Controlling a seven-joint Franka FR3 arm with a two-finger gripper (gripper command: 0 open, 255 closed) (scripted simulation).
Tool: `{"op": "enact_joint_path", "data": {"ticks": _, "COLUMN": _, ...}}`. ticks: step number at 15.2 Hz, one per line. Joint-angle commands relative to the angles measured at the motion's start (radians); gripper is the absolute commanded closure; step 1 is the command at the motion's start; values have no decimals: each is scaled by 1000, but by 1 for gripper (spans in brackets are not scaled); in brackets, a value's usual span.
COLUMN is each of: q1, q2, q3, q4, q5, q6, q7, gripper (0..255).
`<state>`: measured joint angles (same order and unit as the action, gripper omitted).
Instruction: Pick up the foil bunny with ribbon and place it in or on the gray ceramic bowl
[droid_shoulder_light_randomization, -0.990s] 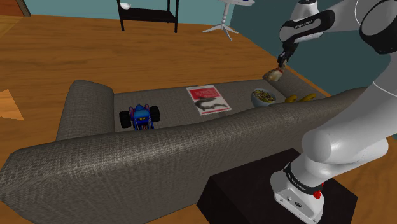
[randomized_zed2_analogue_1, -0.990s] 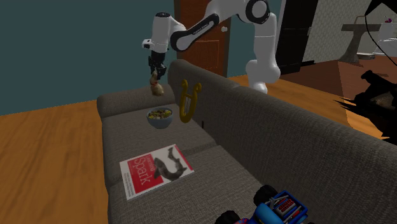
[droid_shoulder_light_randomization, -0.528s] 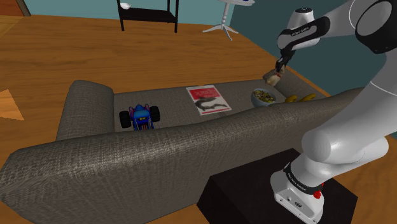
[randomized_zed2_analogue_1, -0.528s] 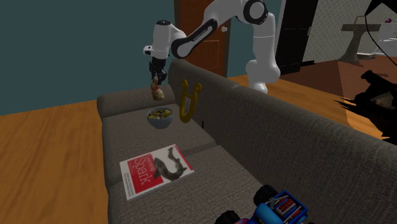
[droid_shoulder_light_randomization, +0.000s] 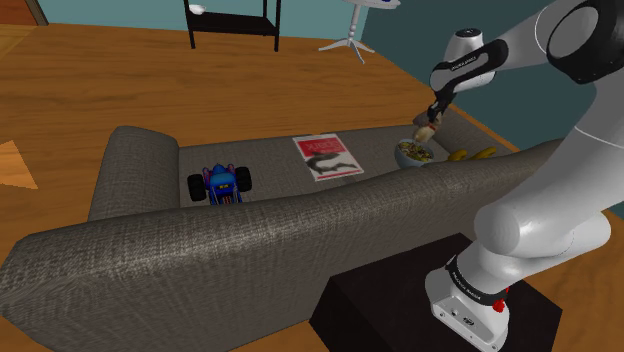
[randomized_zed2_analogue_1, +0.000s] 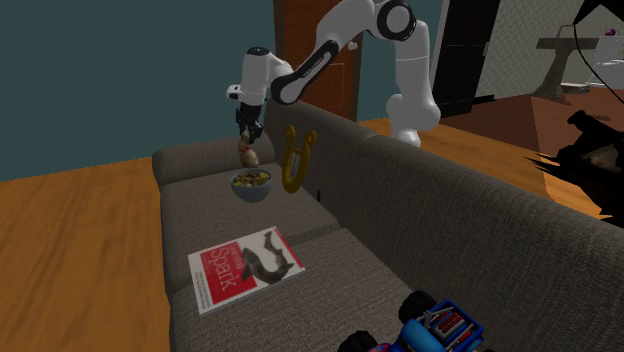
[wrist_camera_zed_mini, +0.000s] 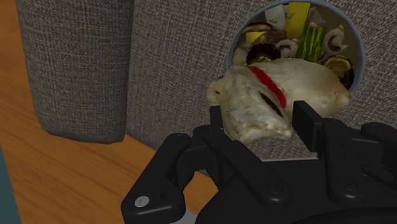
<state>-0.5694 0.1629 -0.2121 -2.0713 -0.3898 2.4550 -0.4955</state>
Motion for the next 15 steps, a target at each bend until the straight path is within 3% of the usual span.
{"op": "enact_joint_path", "data": {"ticks": 1, "q1": -2, "q2": 13, "q3": -2, "q4": -9, "q5": -5, "q6": 23, "q7": 6, "gripper": 255}}
{"op": "enact_joint_path", "data": {"ticks": 9, "q1": -3, "q2": 78, "q3": -10, "q4": -37, "q5": -29, "q6": 112, "q7": 45, "gripper": 255}}
{"op": "enact_joint_path", "data": {"ticks": 15, "q1": -3, "q2": 78, "q3": -10, "q4": -37, "q5": -29, "q6": 112, "q7": 45, "gripper": 255}}
